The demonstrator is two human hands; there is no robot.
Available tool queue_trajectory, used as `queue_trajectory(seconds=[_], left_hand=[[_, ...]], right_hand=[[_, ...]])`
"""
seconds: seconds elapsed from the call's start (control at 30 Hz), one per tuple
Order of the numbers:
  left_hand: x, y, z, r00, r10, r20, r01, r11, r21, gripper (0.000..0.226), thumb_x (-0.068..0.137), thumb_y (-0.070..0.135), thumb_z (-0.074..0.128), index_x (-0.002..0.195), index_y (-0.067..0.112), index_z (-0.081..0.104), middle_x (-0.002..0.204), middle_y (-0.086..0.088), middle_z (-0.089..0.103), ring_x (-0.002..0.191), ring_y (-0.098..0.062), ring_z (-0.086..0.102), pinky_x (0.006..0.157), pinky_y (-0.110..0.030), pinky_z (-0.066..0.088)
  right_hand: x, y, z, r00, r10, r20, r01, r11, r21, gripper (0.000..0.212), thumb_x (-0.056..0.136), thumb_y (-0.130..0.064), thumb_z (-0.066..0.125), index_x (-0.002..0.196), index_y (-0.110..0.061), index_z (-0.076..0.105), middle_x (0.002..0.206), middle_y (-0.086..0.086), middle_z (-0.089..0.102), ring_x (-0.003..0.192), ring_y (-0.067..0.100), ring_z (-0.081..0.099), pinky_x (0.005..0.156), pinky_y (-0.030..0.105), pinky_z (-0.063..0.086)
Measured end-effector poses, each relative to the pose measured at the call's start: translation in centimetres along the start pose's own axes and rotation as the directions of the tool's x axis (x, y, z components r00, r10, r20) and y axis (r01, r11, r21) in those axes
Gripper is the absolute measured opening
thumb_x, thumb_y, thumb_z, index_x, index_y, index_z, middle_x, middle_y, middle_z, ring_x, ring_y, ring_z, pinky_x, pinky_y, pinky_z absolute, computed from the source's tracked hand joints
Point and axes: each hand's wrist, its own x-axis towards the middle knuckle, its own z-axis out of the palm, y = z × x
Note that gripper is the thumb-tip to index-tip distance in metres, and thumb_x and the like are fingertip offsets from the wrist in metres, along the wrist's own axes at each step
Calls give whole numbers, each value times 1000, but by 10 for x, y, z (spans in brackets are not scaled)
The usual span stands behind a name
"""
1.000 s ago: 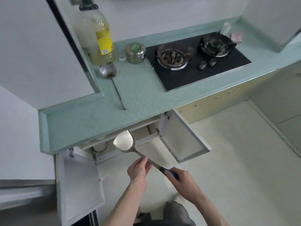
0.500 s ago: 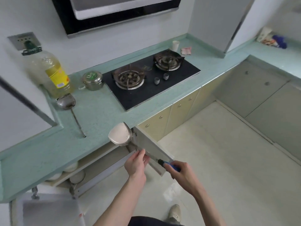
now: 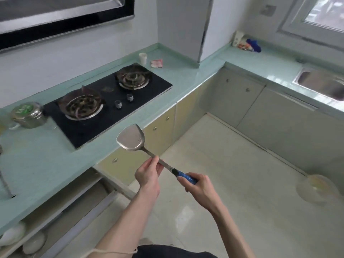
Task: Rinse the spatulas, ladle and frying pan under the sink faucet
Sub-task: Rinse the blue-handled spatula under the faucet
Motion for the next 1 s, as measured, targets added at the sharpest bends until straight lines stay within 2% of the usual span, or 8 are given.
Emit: queue_trajectory(seconds=[0.2,0.37,0.53,0.63,0.77,0.93,1.0], left_hand=[[-4,-34,84,989,-33,142,20,995,93,6,88,1,77,91,0,72,84,-12,74,74,-21,73,66,-25,61],[5,-69,159,976,-69,208,30,982,184,15,87,-1,77,100,-3,70,89,-17,75,75,-22,74,70,-30,63],[9,-104,244,946,-139,292,63,965,253,11,89,-5,73,95,0,65,85,-14,72,67,-19,72,68,-30,64],[15,-123,298,926,-194,323,99,952,289,14,89,-5,73,99,-2,64,87,-15,71,65,-18,73,69,-31,64],[27,-144,372,899,-238,368,105,932,347,19,89,-5,73,104,-3,62,93,-20,71,77,-28,73,71,-32,65],[40,-170,455,838,-305,452,84,892,444,20,89,-3,74,103,-2,62,94,-20,72,74,-24,74,80,-38,62],[41,-180,482,828,-314,465,68,878,473,19,88,-2,76,101,0,62,94,-20,73,73,-24,75,78,-36,63]], right_hand=[[19,24,-66,995,21,-100,-17,999,45,36,94,-45,67,78,-13,67,60,-6,57,52,13,42,53,29,33],[49,45,-122,992,100,-71,-88,982,166,30,95,-43,66,89,-14,63,72,-2,67,55,18,48,54,32,39],[91,60,-179,967,204,-152,-177,969,173,47,98,-59,53,86,-16,70,64,-5,57,53,17,45,50,27,37],[118,67,-216,949,229,-215,-185,961,206,47,100,-55,55,83,-13,67,63,-5,56,53,16,44,50,26,36],[156,73,-264,928,256,-270,-184,946,267,47,102,-50,55,84,-8,65,62,-2,53,51,16,40,47,24,33],[198,81,-324,898,277,-341,-160,929,334,45,103,-46,57,82,-7,64,63,1,51,53,18,37,46,23,31],[209,87,-347,881,298,-368,-162,920,357,45,102,-45,58,82,-6,65,62,1,50,53,18,37,47,24,30]])
